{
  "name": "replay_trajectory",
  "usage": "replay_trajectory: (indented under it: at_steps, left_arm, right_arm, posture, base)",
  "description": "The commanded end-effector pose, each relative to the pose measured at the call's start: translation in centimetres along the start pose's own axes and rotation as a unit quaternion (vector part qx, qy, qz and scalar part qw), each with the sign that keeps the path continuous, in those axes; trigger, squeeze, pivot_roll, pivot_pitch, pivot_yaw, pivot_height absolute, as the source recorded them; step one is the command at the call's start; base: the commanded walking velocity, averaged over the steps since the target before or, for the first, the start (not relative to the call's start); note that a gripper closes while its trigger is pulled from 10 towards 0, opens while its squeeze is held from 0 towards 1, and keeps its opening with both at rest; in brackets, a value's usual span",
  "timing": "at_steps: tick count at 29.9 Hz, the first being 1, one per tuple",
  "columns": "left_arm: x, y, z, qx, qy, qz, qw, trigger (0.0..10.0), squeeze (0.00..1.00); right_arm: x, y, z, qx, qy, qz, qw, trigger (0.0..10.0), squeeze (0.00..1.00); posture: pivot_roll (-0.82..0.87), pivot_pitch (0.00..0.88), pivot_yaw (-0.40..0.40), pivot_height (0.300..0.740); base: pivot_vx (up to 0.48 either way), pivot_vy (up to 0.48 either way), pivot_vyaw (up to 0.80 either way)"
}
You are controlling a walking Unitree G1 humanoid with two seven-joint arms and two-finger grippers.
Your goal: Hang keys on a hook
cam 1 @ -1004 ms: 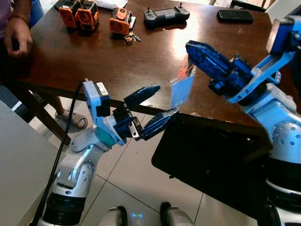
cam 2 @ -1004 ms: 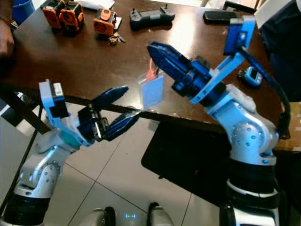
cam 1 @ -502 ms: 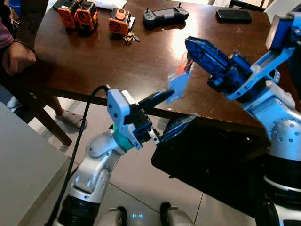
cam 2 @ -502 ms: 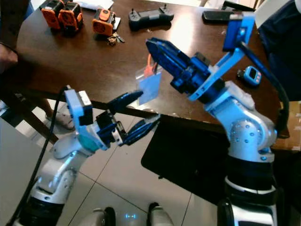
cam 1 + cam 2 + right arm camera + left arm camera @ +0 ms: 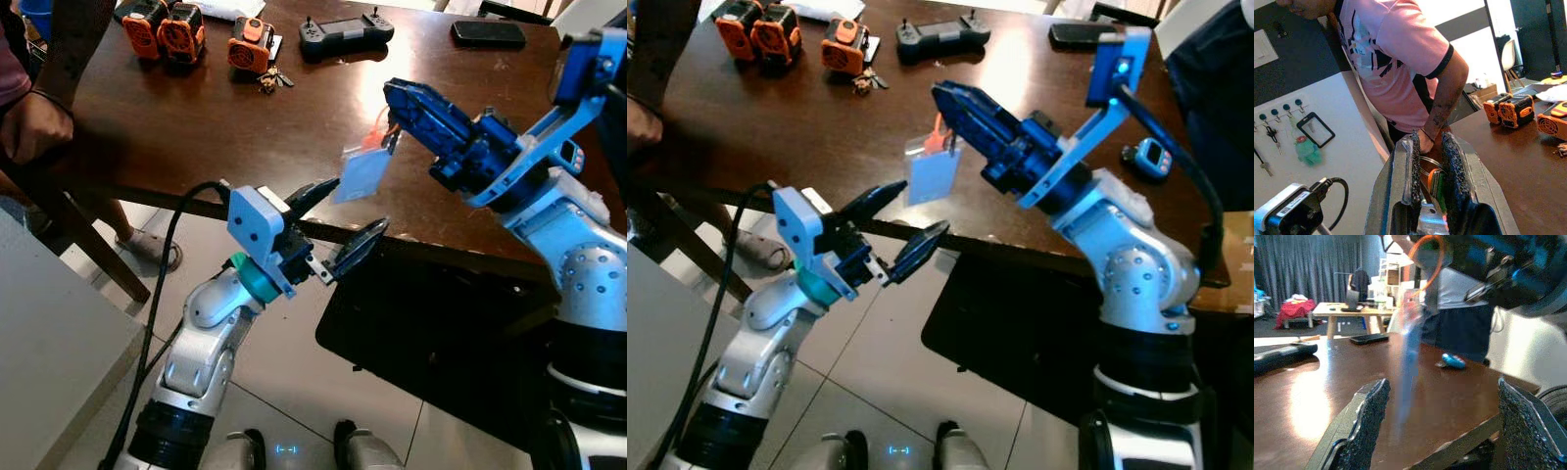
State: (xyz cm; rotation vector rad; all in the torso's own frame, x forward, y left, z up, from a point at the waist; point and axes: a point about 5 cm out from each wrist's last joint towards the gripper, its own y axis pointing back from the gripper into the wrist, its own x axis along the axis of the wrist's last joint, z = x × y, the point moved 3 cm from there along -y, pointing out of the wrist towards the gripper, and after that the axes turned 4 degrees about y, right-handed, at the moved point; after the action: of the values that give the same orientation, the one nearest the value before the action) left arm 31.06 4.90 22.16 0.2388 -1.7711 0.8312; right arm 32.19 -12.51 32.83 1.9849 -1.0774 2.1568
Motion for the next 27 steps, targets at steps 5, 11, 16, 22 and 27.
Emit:
replay_trajectory:
  at_steps: [5, 11, 16, 22, 27]
  left_arm:
    - [-0.9, 0.8, -0.8, 0.008, -0.026, -0.027, 0.999, 10.0, 0.0]
    - [-0.4, 0.8, -0.9, 0.002, -0.017, -0.014, 1.0, 10.0, 0.0]
    - [0.4, 0.1, 0.8, -0.032, 0.009, 0.013, 0.999, 10.0, 0.0]
    - [0.3, -0.9, 2.6, -0.048, 0.03, 0.026, 0.998, 10.0, 0.0]
    - [0.3, -1.4, 3.5, -0.055, 0.044, 0.035, 0.997, 10.0, 0.0]
  right_arm:
    - [0.1, 0.1, -0.1, 0.0, 0.009, -0.003, 1.0, 10.0, 0.0]
    - [0.1, 0.0, -0.2, 0.001, 0.008, -0.004, 1.0, 10.0, 0.0]
    - [0.0, -0.3, -0.3, 0.006, 0.005, -0.003, 1.0, 10.0, 0.0]
    - [-0.5, -0.7, -0.7, 0.014, -0.003, -0.006, 1.0, 10.0, 0.0]
    - [-0.9, -0.9, -0.7, 0.016, -0.008, -0.009, 1.0, 10.0, 0.0]
  posture:
    - [-0.09, 0.145, 0.036, 0.74]
    - [-0.09, 0.144, 0.034, 0.74]
    - [-0.09, 0.14, 0.033, 0.74]
    - [-0.09, 0.134, 0.031, 0.74]
    - [-0.09, 0.131, 0.027, 0.74]
  base:
    - [0.0, 0.0, 0.0]
    - [0.0, 0.0, 0.0]
    - [0.0, 0.0, 0.0]
    - [0.0, 0.0, 0.0]
    - [0.0, 0.0, 0.0]
